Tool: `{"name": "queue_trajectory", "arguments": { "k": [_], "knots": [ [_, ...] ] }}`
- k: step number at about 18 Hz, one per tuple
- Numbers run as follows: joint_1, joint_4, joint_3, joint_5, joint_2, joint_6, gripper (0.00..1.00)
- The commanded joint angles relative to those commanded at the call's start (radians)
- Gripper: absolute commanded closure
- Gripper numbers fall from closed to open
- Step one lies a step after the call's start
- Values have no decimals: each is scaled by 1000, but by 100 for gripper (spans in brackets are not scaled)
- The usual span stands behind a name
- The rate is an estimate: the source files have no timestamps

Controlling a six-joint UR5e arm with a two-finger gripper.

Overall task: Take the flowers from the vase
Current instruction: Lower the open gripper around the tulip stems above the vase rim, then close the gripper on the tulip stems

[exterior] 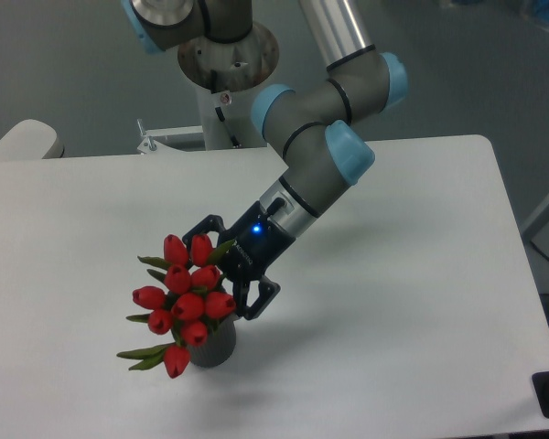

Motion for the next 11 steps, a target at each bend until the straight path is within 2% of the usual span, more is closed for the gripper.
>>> {"name": "queue_trajectory", "arguments": {
  "k": [1,2,11],
  "knots": [
    [2,2,2,-12,-3,2,29],
    [2,3,3,-18,-5,2,33],
    [5,5,20,-20,-8,5,52]
  ]
}}
